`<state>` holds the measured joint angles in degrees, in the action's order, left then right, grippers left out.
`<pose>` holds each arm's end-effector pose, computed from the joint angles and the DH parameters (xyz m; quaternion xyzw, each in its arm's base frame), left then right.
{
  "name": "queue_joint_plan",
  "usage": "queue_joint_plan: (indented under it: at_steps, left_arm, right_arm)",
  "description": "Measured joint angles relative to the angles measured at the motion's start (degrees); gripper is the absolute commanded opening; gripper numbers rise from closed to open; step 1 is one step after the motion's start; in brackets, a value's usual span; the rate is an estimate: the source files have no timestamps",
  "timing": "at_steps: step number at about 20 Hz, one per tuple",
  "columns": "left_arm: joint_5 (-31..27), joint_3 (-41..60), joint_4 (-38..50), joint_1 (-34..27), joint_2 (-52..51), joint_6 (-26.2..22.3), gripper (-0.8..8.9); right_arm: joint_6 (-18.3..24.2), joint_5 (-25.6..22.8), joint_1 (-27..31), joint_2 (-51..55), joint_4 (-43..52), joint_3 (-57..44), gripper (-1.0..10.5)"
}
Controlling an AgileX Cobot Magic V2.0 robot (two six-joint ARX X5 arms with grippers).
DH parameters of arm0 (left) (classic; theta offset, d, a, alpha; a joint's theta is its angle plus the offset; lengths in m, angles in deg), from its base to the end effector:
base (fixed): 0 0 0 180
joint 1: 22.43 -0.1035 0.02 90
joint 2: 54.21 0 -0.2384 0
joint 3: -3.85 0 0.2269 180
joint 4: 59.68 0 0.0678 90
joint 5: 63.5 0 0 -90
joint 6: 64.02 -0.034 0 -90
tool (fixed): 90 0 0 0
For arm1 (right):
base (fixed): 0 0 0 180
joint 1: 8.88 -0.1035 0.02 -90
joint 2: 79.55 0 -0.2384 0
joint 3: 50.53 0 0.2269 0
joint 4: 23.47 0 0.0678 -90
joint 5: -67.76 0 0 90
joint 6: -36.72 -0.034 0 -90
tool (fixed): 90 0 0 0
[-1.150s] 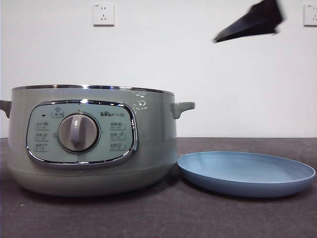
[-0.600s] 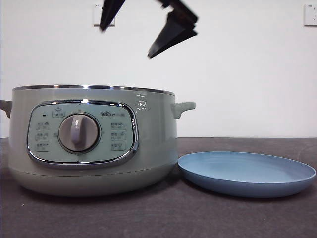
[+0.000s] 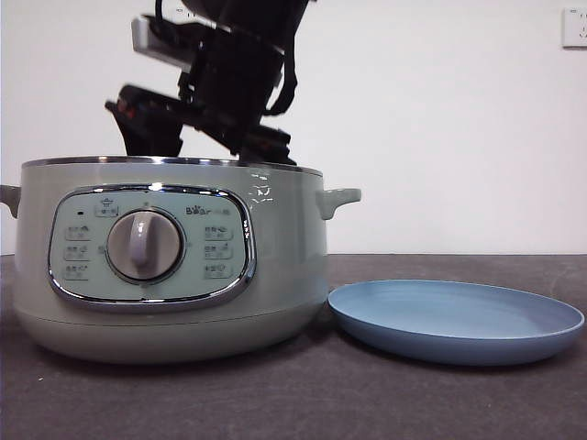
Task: Take the pumpkin out from the steamer,put the pumpkin in the blue plate,close the lid
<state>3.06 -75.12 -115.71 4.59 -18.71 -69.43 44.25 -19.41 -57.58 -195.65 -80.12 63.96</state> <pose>0.0838 -0.0276 0.3765 0.0935 0.0974 -0.0357 0.9902 0.2662 0.3055 0.2247 -0.2409 0.4224 0.4083 0.7725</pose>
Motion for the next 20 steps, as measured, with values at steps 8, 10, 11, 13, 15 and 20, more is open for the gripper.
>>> queue_joint_plan:
  at_steps: [8,10,11,13,15,20]
  left_arm:
    - [0.0,0.0,-0.04,0.0,0.0,0.0,-0.08]
    - [0.0,0.0,-0.59,0.0,0.0,0.0,-0.08]
    - [0.02,0.0,-1.09,0.0,0.0,0.02,-0.08]
    - [0.02,0.0,-1.2,0.0,0.0,0.0,-0.08]
    - [0.09,0.0,-1.14,0.0,0.13,0.0,-0.08]
    - [3.08,0.0,0.2,0.0,0.15,0.02,-0.08]
  right_arm:
    - [0.04,0.15,-0.13,-2.89,0.79,0.07,-0.1]
    - [0.02,0.13,-0.15,-2.89,0.77,0.07,-0.1]
    - [0.02,0.09,-0.15,-2.75,0.44,0.07,-0.1]
    - [0.02,-0.09,-0.17,-0.63,-4.09,0.07,-0.1]
    - [0.02,-0.11,0.15,5.31,-9.03,0.07,-0.1]
    - [-2.03,-0.33,7.02,18.49,-26.47,0.09,-0.1]
